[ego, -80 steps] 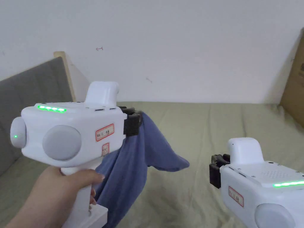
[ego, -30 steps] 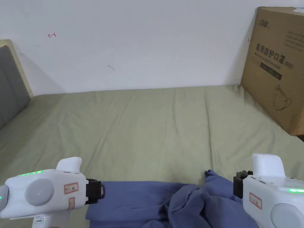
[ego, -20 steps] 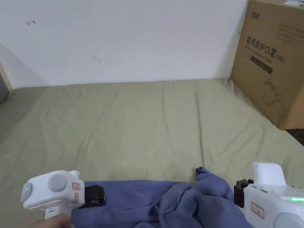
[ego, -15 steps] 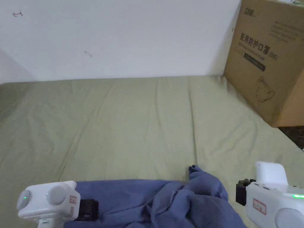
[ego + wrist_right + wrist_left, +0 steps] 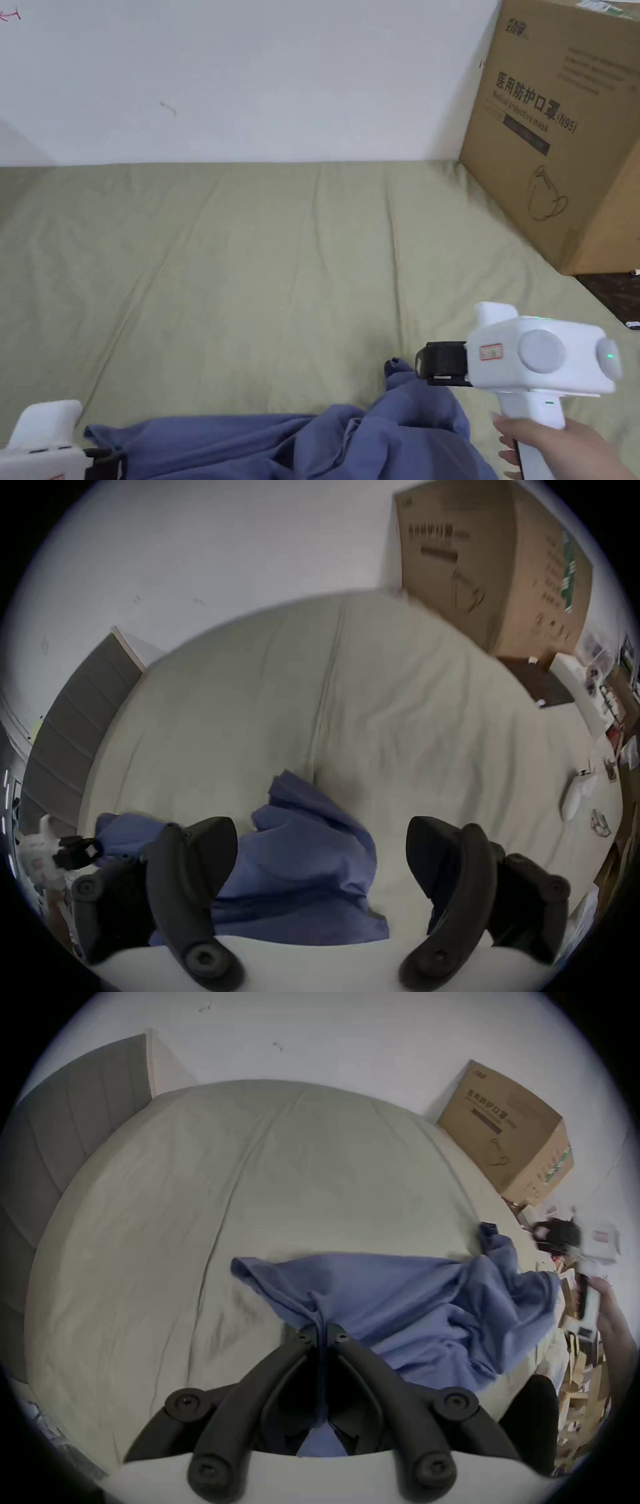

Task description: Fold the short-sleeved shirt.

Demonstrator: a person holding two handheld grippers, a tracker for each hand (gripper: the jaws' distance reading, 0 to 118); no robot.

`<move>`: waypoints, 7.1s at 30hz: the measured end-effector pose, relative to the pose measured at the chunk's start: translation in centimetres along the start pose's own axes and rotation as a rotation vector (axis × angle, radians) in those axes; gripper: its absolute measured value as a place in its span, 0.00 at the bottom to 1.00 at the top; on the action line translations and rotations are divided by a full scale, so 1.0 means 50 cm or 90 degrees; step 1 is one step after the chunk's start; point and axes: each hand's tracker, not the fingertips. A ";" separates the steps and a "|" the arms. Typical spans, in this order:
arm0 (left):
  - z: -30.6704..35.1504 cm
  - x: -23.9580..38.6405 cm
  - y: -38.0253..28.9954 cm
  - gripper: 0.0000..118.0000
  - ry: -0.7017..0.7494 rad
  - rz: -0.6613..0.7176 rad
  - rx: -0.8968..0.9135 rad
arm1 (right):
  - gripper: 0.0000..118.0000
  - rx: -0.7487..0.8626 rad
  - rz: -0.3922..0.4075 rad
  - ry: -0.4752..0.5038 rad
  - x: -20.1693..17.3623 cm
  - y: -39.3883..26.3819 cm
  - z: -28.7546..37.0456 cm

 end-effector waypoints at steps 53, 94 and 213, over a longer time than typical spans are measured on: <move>0.516 0.139 0.670 0.02 0.012 -0.095 0.447 | 0.01 0.511 0.185 -0.168 -0.203 0.609 0.822; 0.080 -0.057 -0.108 0.02 -0.012 0.020 -0.066 | 0.03 -0.126 0.095 -0.036 0.106 -0.370 0.187; 0.302 -0.051 0.406 0.02 0.036 -0.032 0.264 | 0.04 0.204 0.063 0.021 -0.011 0.392 0.395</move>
